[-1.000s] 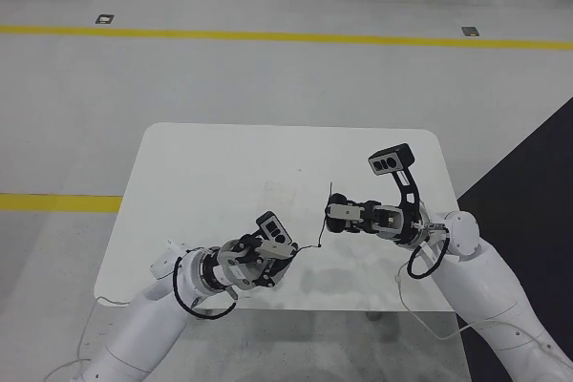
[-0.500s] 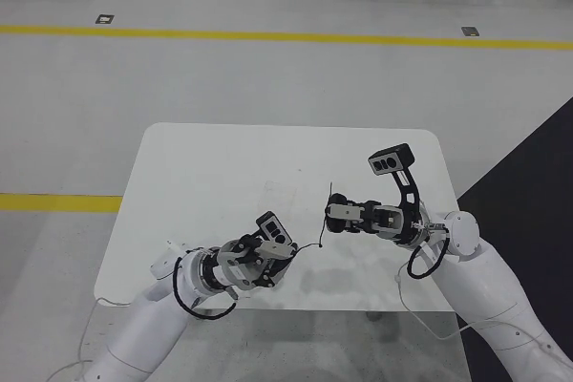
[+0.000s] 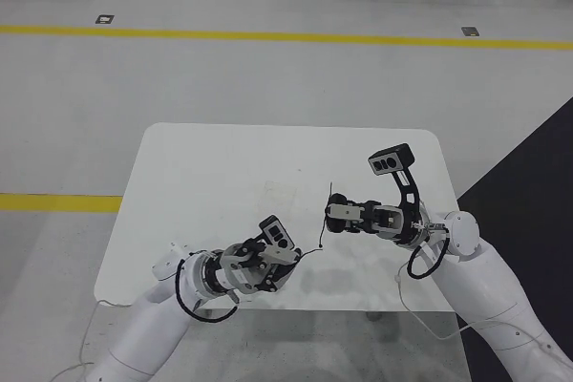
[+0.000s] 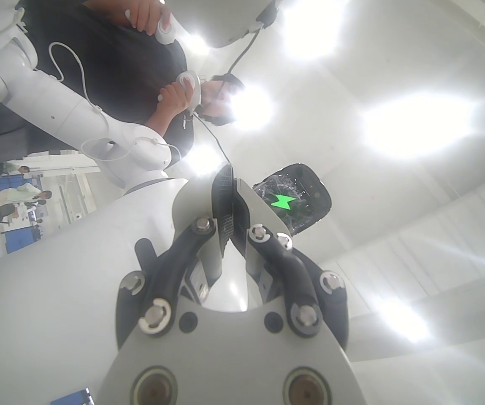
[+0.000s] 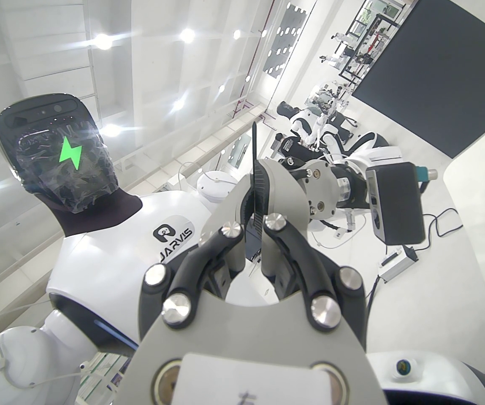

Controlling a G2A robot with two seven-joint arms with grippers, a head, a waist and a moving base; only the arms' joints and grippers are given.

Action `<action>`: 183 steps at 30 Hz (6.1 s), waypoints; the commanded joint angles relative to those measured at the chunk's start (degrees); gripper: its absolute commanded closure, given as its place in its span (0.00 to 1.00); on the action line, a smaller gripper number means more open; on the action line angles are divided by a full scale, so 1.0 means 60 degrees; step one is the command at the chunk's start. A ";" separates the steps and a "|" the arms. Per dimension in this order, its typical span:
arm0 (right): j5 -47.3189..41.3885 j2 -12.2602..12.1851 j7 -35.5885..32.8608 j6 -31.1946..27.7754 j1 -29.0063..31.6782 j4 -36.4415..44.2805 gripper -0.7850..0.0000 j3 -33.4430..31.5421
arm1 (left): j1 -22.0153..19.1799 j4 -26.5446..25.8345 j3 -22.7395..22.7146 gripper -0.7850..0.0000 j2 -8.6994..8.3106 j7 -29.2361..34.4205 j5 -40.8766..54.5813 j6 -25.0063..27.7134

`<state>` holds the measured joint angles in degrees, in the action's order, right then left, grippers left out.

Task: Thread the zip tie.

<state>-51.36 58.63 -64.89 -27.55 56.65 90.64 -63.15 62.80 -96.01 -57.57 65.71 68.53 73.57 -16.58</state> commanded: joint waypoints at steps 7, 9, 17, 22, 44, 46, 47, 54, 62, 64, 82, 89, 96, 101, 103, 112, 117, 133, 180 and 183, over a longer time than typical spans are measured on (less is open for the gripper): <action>0.0000 0.0000 0.0000 0.0000 0.0000 0.0000 1.00 0.0000 | -0.0022 0.0016 -0.0094 1.00 0.0060 -0.0025 0.0000 0.0114; 0.0000 0.0000 0.0000 0.0000 0.0000 0.0000 1.00 0.0000 | -0.0003 0.0021 -0.0116 1.00 0.0070 -0.0014 -0.0011 0.0117; 0.0000 0.0000 0.0000 0.0000 0.0000 0.0000 1.00 0.0000 | 0.0107 -0.0041 -0.0155 1.00 0.0091 0.0045 -0.0145 -0.0055; 0.0000 0.0000 0.0000 0.0000 0.0000 0.0000 1.00 0.0000 | 0.0119 -0.0035 -0.0180 1.00 0.0114 0.0064 -0.0177 -0.0106; 0.0000 0.0000 0.0000 0.0000 0.0000 0.0000 1.00 0.0000 | 0.0115 -0.0028 -0.0209 1.00 0.0234 0.0082 -0.0324 -0.0188; 0.0000 0.0000 0.0000 0.0000 0.0000 0.0000 1.00 0.0000 | 0.0111 -0.0024 -0.0211 1.00 0.0238 0.0064 -0.0389 -0.0221; 0.0000 0.0000 0.0000 0.0000 0.0000 0.0000 1.00 0.0000 | 0.0111 -0.0021 -0.0221 1.00 0.0243 0.0062 -0.0387 -0.0215; 0.0000 0.0000 0.0000 0.0000 0.0000 0.0000 1.00 0.0000 | 0.0127 0.0015 -0.0314 1.00 0.0288 0.0073 -0.0193 -0.0065; 0.0000 0.0000 0.0000 0.0000 0.0000 0.0000 1.00 0.0000 | 0.0209 0.0041 -0.0393 1.00 0.0297 0.0075 -0.0123 -0.0067; 0.0000 0.0000 0.0000 0.0000 0.0000 0.0000 1.00 0.0000 | 0.0209 0.0041 -0.0393 1.00 0.0297 0.0075 -0.0123 -0.0067; 0.0000 0.0000 0.0000 0.0000 0.0000 0.0000 1.00 0.0000 | 0.0209 0.0041 -0.0393 1.00 0.0297 0.0075 -0.0123 -0.0067; 0.0000 0.0000 0.0000 0.0000 0.0000 0.0000 1.00 0.0000 | 0.0209 0.0041 -0.0393 1.00 0.0297 0.0075 -0.0123 -0.0067; 0.0000 0.0000 0.0000 0.0000 0.0000 0.0000 1.00 0.0000 | 0.0209 0.0041 -0.0393 1.00 0.0297 0.0075 -0.0123 -0.0067; 0.0000 0.0000 0.0000 0.0000 0.0000 0.0000 1.00 0.0000 | 0.0209 0.0041 -0.0393 1.00 0.0297 0.0075 -0.0123 -0.0067; 0.0000 0.0000 0.0000 0.0000 0.0000 0.0000 1.00 0.0000 | 0.0265 -0.0047 -0.0386 1.00 0.0303 -0.0091 -0.0118 -0.0039; 0.0000 0.0000 0.0000 0.0000 0.0000 0.0000 1.00 0.0000 | 0.0419 -0.0316 -0.0475 1.00 0.0317 -0.0264 -0.0167 -0.0158; 0.0000 0.0000 0.0000 0.0000 0.0000 0.0000 1.00 0.0000 | 0.0509 -0.0327 -0.0507 1.00 0.0320 -0.0259 -0.0152 -0.0289; 0.0000 0.0000 0.0000 0.0000 0.0000 0.0000 1.00 0.0000 | 0.0525 -0.0267 -0.0532 1.00 0.0372 -0.0483 -0.0271 -0.0360; 0.1318 0.0204 0.0950 -0.2923 0.0762 0.0801 1.00 -0.0873 | 0.0652 -0.0734 -0.0807 1.00 0.0462 -0.0214 -0.0780 0.0165; 0.1339 0.0214 0.0915 -0.2888 0.0770 0.0835 1.00 -0.0891 | 0.0648 -0.0739 -0.0802 1.00 0.0470 -0.0172 -0.0796 0.0191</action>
<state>-43.43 59.90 -59.34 -44.94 61.24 95.54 -68.48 66.69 -100.42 -62.35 68.52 67.44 68.81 -15.54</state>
